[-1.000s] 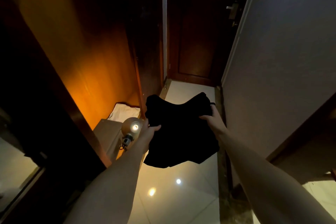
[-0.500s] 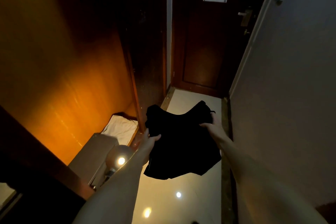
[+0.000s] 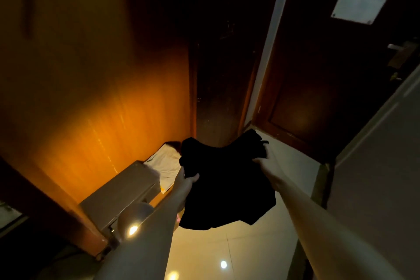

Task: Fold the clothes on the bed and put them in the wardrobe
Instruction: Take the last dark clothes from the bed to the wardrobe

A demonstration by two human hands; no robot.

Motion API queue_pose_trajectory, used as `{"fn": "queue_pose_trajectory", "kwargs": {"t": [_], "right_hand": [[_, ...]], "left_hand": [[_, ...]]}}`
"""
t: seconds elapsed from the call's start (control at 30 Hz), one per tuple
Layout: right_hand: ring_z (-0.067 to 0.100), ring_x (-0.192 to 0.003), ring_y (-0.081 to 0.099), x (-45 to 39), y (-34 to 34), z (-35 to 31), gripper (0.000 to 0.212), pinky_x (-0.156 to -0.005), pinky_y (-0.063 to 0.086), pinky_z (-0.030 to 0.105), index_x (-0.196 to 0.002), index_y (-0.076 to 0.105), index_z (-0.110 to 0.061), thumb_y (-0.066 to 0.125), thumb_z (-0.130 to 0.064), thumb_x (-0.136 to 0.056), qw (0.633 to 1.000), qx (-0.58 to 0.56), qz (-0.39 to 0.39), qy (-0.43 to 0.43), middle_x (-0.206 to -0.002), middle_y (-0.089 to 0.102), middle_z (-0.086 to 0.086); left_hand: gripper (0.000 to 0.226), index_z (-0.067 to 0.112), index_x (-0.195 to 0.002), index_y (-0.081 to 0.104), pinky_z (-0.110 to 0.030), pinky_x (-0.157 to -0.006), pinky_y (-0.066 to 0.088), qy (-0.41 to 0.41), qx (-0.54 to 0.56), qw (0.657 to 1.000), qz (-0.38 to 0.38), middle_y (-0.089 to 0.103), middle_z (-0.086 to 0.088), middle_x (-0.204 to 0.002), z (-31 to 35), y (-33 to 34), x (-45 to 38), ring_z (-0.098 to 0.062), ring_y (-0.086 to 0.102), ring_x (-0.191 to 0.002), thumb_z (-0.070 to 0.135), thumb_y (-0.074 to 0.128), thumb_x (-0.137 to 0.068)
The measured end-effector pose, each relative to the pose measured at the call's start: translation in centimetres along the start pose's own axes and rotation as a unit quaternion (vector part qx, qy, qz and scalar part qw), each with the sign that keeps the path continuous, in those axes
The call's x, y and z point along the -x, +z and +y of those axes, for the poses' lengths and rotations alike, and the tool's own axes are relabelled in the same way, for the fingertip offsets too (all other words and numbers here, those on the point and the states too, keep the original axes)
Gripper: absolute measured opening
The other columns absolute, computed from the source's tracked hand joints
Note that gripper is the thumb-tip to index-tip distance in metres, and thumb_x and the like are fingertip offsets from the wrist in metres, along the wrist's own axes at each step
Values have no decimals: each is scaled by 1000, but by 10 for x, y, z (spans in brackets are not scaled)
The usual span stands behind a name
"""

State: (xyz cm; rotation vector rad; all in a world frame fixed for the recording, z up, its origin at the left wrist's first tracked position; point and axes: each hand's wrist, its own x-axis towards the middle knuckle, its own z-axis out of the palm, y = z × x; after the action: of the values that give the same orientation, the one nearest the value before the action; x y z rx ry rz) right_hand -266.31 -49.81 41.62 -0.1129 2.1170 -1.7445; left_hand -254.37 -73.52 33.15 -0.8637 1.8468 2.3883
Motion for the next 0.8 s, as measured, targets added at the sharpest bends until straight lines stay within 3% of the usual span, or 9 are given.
{"fn": "queue_pose_trajectory", "kwargs": {"t": [0.1,0.2,0.33,0.47,0.6,0.73,0.8], "right_hand": [[17,-73,60,-52,7,-5,42,-58,48,27,-120,45,-14,47,11,-86,999,19,-30,-7,-100,55,10],[20,-80,58,-109,19,-11,39,-62,47,29,-115,45,-18,47,8,-87,997,32,-67,-13,-102,53,9],[20,-84,60,-181,41,-23,37,-67,47,30,-115,46,-20,48,7,-89,991,53,-121,-8,-103,56,9],[20,-93,60,-245,71,-38,42,-70,46,28,-123,44,-22,49,3,-90,983,71,-167,-21,-110,56,8],[26,-111,58,-301,97,-43,47,-90,50,40,-130,42,-24,49,2,-91,972,87,-219,-25,-122,56,9],[9,-100,57,-351,120,-55,53,-83,48,28,-129,34,-34,41,7,-96,958,69,-280,6,-113,53,-8],[12,-104,59,-381,132,-56,55,-87,50,32,-130,35,-40,42,3,-97,948,77,-308,12,-120,55,-4]], "left_hand": [[59,29,-145,37,-42,-103,44,-6,29,1000,9,53,1,-134,6,-5,-35,-23,54,-119,12,59,-94],[60,30,-145,36,-39,-96,47,-1,45,998,33,54,1,-135,11,-13,-78,-23,55,-118,13,61,-93],[59,28,-144,38,-50,-108,39,19,54,995,84,51,-3,-141,25,-26,-127,-26,53,-122,9,60,-92],[55,29,-145,34,-55,-108,37,39,77,990,115,50,-4,-139,47,-42,-167,-33,51,-124,6,51,-98],[54,40,-141,36,-54,-101,40,42,72,984,155,49,-6,-142,54,-58,-195,-39,49,-125,17,58,-97],[58,48,-135,43,-47,-87,45,44,72,976,199,50,-6,-140,50,-73,-229,-44,47,-125,36,68,-84],[67,45,-135,43,-49,-91,47,52,79,973,212,51,-3,-139,53,-73,-242,-40,50,-124,43,74,-76]]}}
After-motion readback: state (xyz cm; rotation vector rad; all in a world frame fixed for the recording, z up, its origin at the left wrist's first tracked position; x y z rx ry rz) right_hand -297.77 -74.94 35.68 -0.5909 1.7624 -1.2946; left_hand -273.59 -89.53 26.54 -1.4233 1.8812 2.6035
